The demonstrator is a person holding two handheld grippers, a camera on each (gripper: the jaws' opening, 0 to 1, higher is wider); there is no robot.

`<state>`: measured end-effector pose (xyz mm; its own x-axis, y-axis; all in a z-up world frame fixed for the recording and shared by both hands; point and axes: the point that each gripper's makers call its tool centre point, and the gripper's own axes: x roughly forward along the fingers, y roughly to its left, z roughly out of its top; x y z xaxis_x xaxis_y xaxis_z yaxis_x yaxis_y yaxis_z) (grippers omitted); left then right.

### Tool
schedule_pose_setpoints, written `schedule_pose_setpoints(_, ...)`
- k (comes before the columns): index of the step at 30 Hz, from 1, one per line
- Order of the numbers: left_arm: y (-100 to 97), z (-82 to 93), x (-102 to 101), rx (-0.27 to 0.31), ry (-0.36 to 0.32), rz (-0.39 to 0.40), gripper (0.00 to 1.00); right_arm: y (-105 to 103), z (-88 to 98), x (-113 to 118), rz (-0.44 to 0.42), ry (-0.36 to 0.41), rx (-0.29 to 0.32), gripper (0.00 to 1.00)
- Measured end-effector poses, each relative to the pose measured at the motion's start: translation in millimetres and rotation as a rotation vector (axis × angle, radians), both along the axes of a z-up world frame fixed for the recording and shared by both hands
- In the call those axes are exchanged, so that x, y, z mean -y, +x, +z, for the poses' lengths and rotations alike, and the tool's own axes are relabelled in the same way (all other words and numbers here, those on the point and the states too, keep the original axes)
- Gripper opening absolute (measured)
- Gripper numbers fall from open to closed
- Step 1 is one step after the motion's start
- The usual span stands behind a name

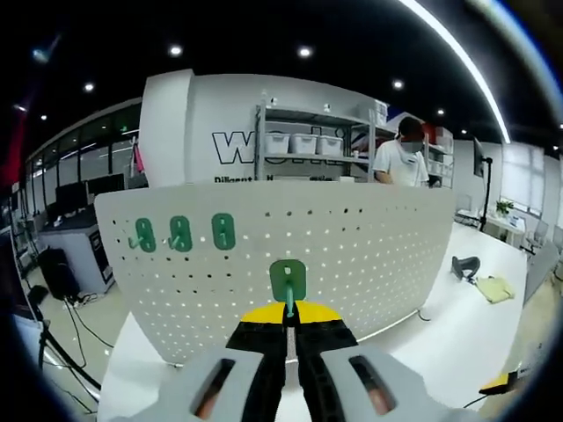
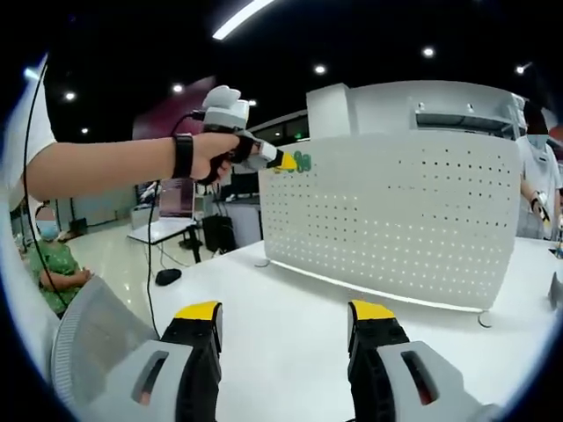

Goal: Insert the hook assembly into the mounting plate slot until the hook locks in place.

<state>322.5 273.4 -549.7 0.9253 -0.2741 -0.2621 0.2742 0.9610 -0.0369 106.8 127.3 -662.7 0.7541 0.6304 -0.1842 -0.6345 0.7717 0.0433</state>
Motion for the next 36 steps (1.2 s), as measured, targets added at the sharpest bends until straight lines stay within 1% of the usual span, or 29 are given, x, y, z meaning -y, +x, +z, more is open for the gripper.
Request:
schedule_pose_setpoints(2,4.2,1.2,2,-0.001,-0.004,0.000,0.02,0,-0.3,3,-0.005,0.000,-0.004,0.58)
schedule_pose_setpoints(7,13.4,0.8,5,-0.005,0.028,0.000,0.02,1,-4.0,8,-0.012,-0.002,-0.015,0.58)
schedule_pose_setpoints(9,16.4,0.3,5,-0.017,0.017,0.002,0.02,2,-4.5,9,-0.015,-0.003,-0.015,0.58)
schedule_pose_setpoints(11,19.6,-0.8,5,-0.021,0.036,0.007,0.02,2,-4.7,10,-0.015,-0.003,-0.016,0.58)
schedule_pose_setpoints(15,26.7,2.0,3,-0.015,0.029,0.019,0.02,3,-5.0,14,-0.021,0.003,-0.017,0.58)
schedule_pose_setpoints(22,38.1,4.2,3,-0.018,0.044,0.028,0.02,1,-13.8,18,-0.023,0.009,-0.041,0.57)
schedule_pose_setpoints(27,45.8,3.6,5,-0.018,0.045,0.036,0.02,4,-12.7,22,-0.019,-0.009,-0.034,0.58)
schedule_pose_setpoints(30,50.8,0.9,5,-0.024,0.050,0.040,0.02,5,-10.4,25,-0.024,-0.002,-0.031,0.58)
schedule_pose_setpoints(32,54.6,0.4,5,-0.017,0.071,0.044,0.02,5,-12.2,27,-0.027,-0.008,-0.031,0.58)
schedule_pose_setpoints(36,61.0,0.7,8,-0.020,0.082,0.043,0.02,5,-18.4,26,-0.024,-0.008,-0.051,0.57)
